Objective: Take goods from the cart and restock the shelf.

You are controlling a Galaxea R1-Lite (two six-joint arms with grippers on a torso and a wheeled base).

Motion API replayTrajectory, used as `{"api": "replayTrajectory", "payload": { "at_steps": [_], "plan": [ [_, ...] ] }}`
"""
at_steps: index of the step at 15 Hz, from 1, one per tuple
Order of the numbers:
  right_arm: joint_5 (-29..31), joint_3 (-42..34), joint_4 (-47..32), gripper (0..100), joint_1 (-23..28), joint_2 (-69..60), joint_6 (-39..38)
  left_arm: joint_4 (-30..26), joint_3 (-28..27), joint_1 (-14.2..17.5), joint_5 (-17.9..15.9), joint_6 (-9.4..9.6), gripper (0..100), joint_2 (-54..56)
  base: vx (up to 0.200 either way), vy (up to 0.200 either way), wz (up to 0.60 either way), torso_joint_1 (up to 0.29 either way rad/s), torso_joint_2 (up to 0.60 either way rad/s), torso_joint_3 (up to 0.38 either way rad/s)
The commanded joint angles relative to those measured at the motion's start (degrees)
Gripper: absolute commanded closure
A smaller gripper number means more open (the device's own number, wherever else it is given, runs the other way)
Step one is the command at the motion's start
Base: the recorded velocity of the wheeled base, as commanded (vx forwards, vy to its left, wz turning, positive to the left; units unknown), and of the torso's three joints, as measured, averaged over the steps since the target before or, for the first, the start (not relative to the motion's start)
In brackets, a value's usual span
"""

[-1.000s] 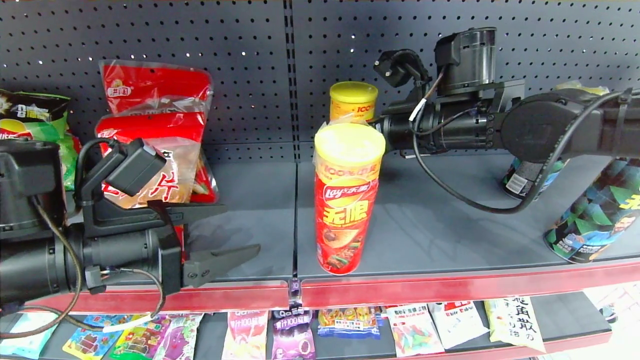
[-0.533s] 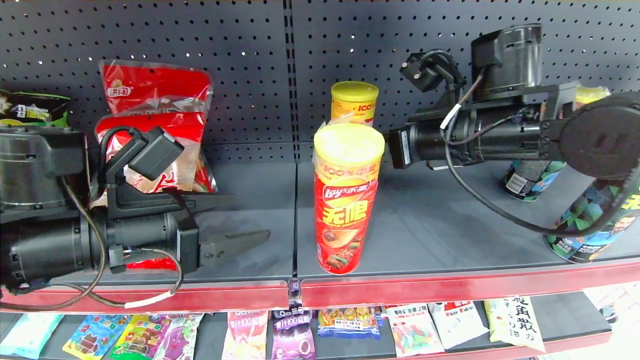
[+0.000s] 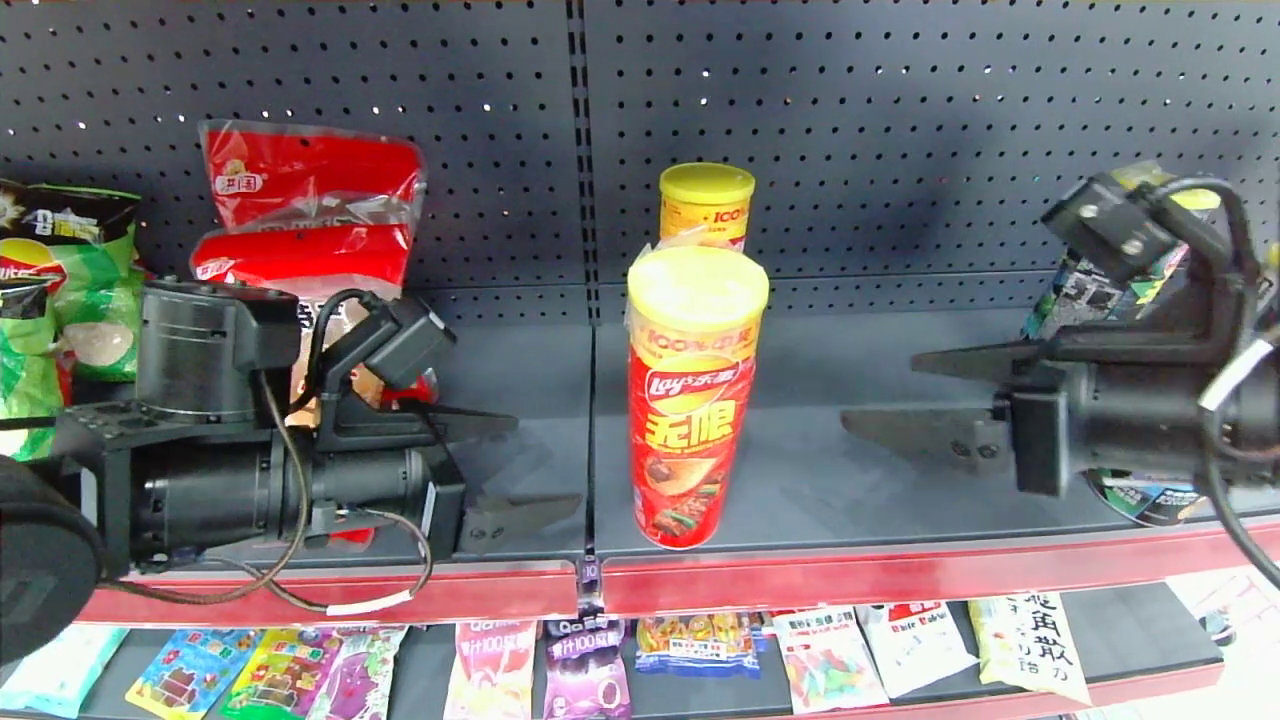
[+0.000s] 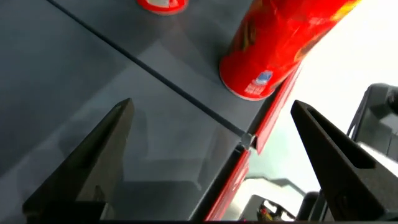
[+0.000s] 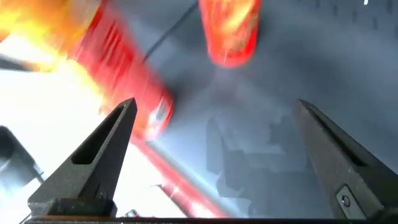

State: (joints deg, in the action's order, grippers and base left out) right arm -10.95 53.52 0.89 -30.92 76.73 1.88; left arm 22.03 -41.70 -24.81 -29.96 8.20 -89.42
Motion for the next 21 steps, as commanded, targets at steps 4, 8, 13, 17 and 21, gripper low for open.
{"api": "replayTrajectory", "payload": {
  "at_steps": [4,8,13,17,21],
  "plan": [
    [0.0,-8.5,-0.2,0,0.0,-14.0,0.0,-0.1,-2.3,-1.7,0.0,0.32,0,-5.3,0.000,0.000,0.00,0.000,0.00,0.000],
    [0.0,-9.5,-0.4,0,0.2,-15.3,-0.1,-0.1,-4.7,-2.4,0.0,0.32,0,-7.2,0.000,0.000,0.00,0.000,0.00,0.000],
    [0.0,-9.5,-0.5,0,0.2,-15.3,-0.1,-0.1,-5.9,-3.1,0.0,0.32,0,-8.5,0.000,0.000,0.00,0.000,0.00,0.000],
    [0.0,-9.4,-0.4,0,0.2,-15.0,-0.2,0.0,-6.6,-3.5,0.1,0.32,0,-9.2,0.000,0.000,0.00,0.000,0.00,0.000],
    [0.0,-9.5,-0.4,0,0.2,-14.9,-0.4,0.0,-7.7,-3.9,0.1,0.32,0,-10.0,0.000,0.000,0.00,0.000,0.00,0.000]
  ]
}}
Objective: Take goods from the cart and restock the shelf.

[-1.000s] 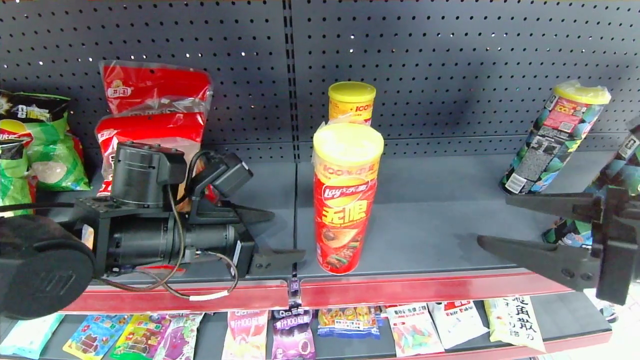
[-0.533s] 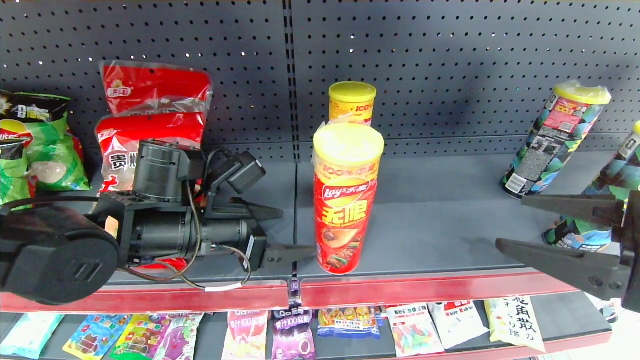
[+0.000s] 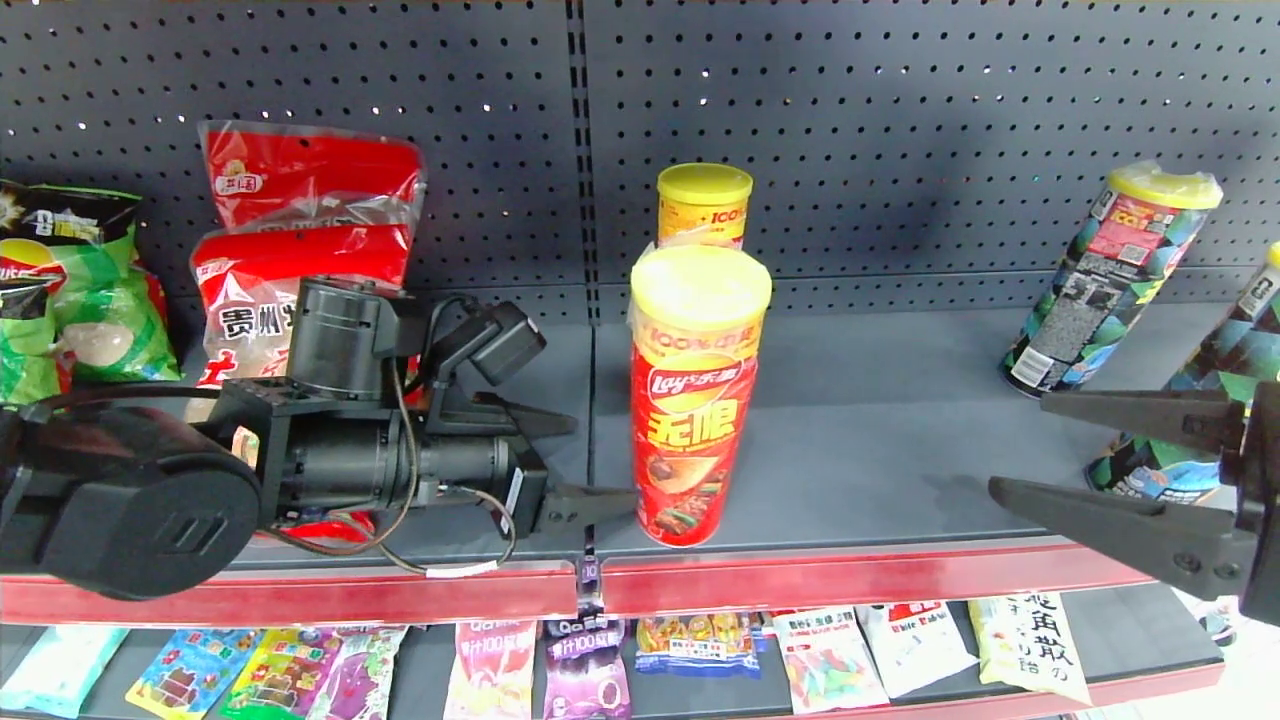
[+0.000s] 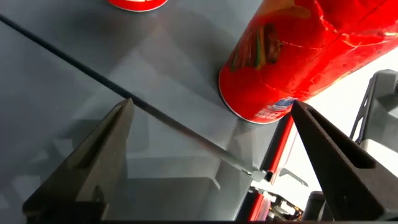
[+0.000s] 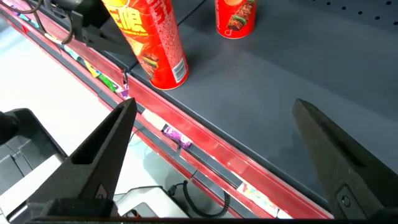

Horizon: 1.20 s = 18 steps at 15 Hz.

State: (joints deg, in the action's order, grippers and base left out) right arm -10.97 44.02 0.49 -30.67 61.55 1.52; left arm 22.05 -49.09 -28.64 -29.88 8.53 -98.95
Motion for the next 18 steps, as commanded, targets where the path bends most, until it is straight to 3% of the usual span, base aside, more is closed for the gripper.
{"api": "replayTrajectory", "payload": {
  "at_steps": [1,18],
  "plan": [
    [0.0,0.0,0.0,0,0.0,0.2,-0.6,0.0,-0.4,-0.5,0.0,-0.01,0,-0.7,0.000,0.000,0.00,0.000,0.00,0.000],
    [0.0,0.0,0.0,0,0.0,0.1,-1.8,0.0,-2.1,-1.7,0.1,-0.18,0,-2.1,0.000,0.000,0.00,0.000,0.00,0.000]
  ]
}}
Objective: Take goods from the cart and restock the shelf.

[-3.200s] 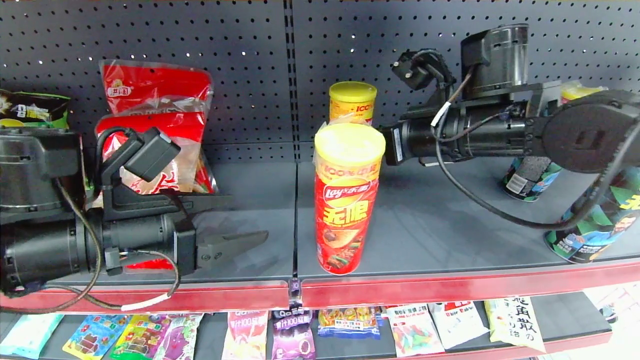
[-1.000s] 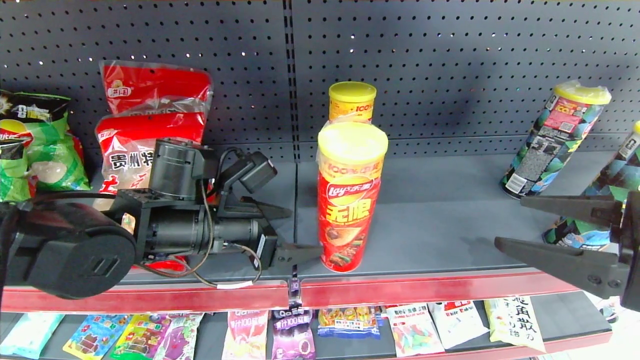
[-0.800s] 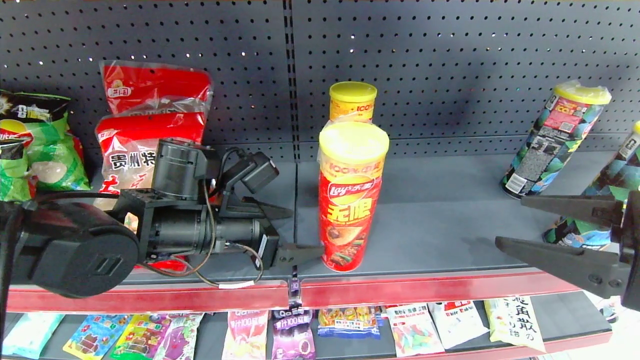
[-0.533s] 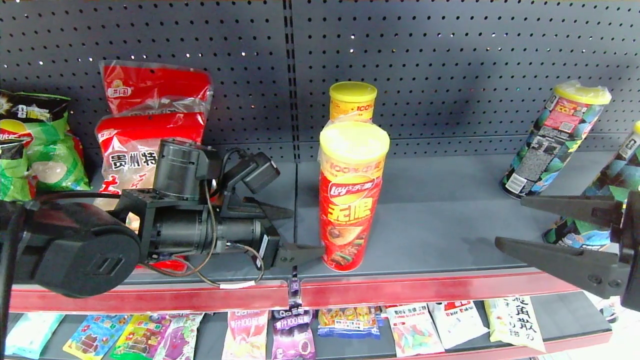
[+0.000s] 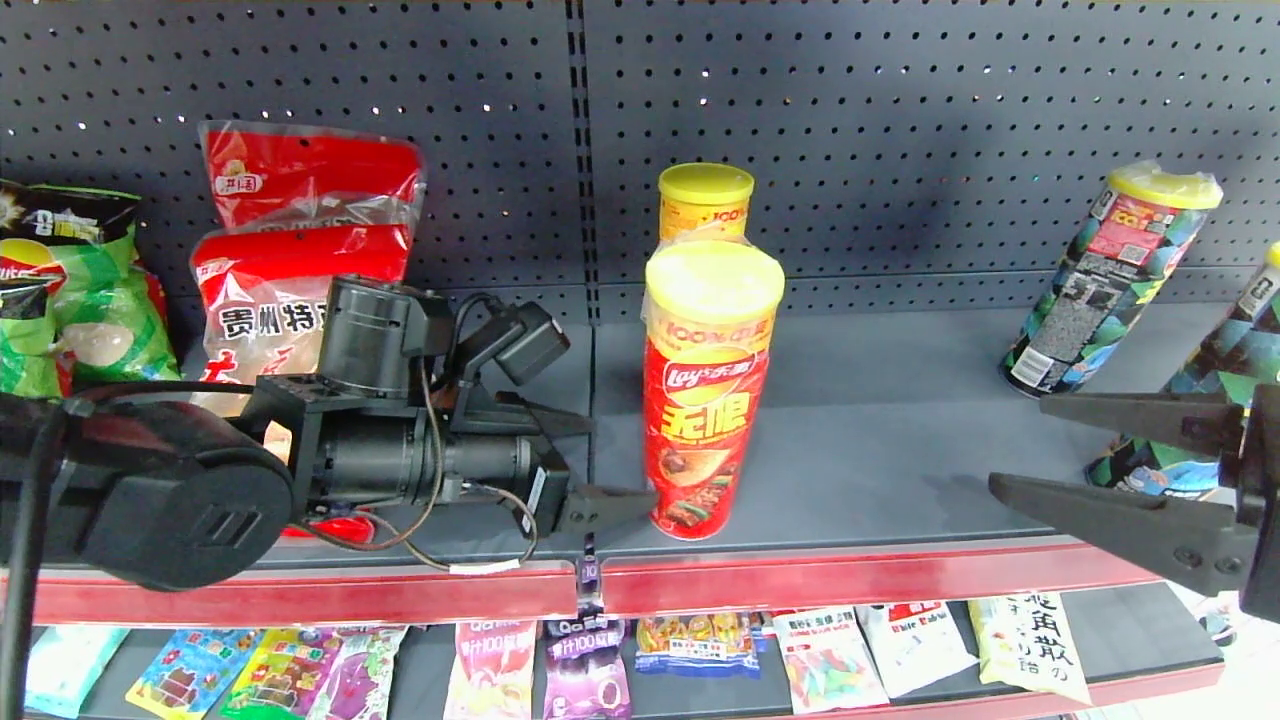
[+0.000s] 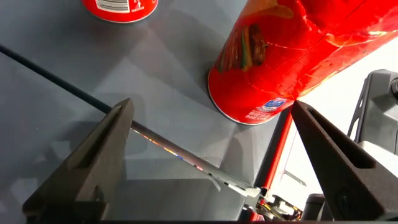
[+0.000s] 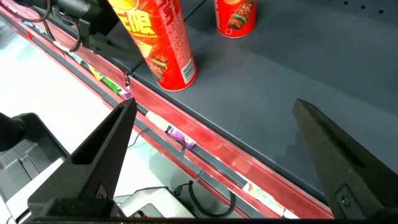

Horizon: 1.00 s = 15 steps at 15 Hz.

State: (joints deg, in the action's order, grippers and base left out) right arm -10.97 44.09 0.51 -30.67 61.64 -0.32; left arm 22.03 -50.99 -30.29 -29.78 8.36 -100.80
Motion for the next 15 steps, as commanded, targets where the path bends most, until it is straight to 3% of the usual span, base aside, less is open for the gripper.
{"api": "replayTrajectory", "payload": {
  "at_steps": [1,15],
  "plan": [
    [0.0,-0.1,0.0,0,0.0,0.2,0.1,0.0,-0.2,0.0,0.0,-0.01,0,-0.4,0.000,0.000,0.00,0.000,0.00,0.000],
    [0.0,-2.8,0.4,0,0.0,-0.3,0.1,-0.1,0.1,0.0,0.3,-0.19,0,0.8,0.000,0.000,0.00,0.000,0.00,0.000]
  ]
}}
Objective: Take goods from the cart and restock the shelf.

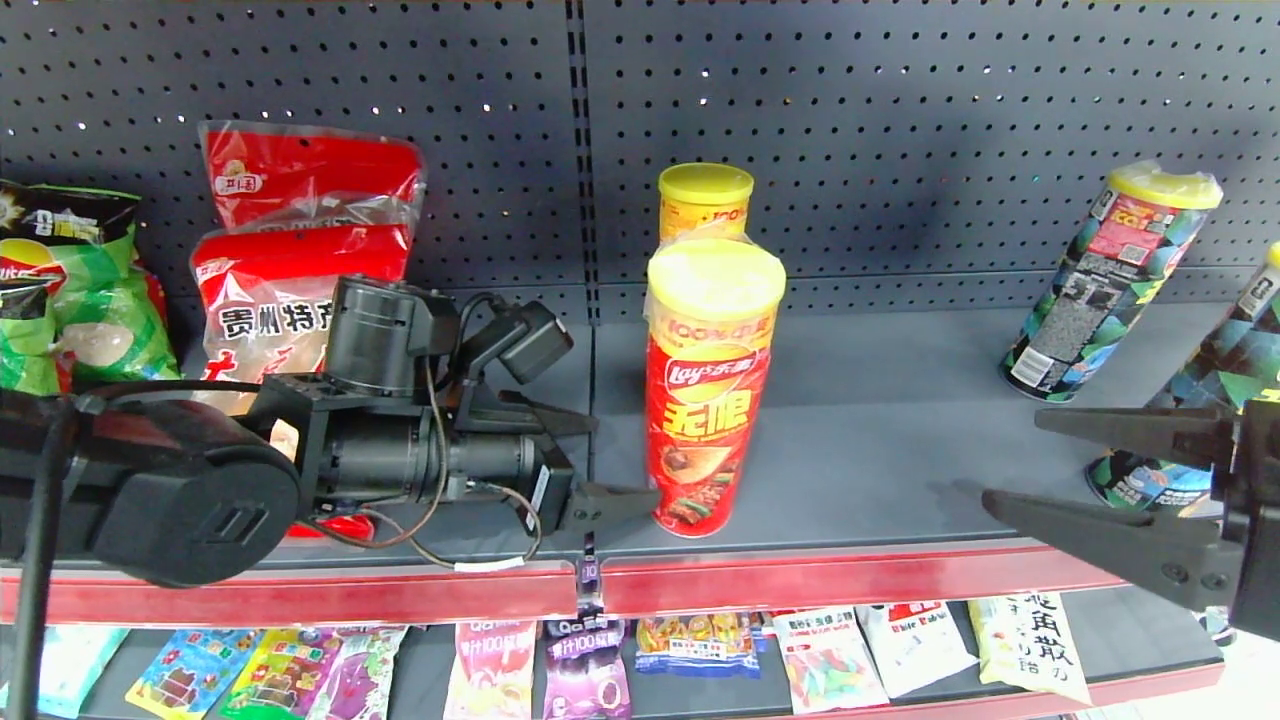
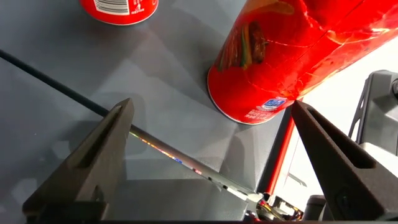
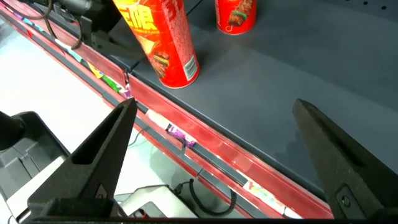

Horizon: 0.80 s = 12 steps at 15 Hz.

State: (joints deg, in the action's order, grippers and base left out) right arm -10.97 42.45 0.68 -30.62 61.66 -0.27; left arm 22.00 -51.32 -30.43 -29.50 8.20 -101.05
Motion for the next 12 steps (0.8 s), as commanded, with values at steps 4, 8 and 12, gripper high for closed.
{"api": "replayTrajectory", "payload": {
  "at_steps": [4,8,12],
  "plan": [
    [0.1,-1.7,0.3,0,-0.1,-0.4,0.0,-0.1,0.6,3.5,1.6,-0.03,0,2.4,0.000,0.000,0.00,0.000,0.00,0.000],
    [0.2,-1.8,0.2,0,0.0,-0.5,0.0,0.0,0.1,3.5,2.8,-0.03,0,1.3,0.000,0.000,0.00,0.000,0.00,0.000],
    [0.1,-1.8,0.3,0,0.0,0.0,-0.1,0.1,-1.0,3.1,3.1,-0.03,0,-0.2,0.000,0.000,0.00,0.000,0.00,0.000]
  ]
}}
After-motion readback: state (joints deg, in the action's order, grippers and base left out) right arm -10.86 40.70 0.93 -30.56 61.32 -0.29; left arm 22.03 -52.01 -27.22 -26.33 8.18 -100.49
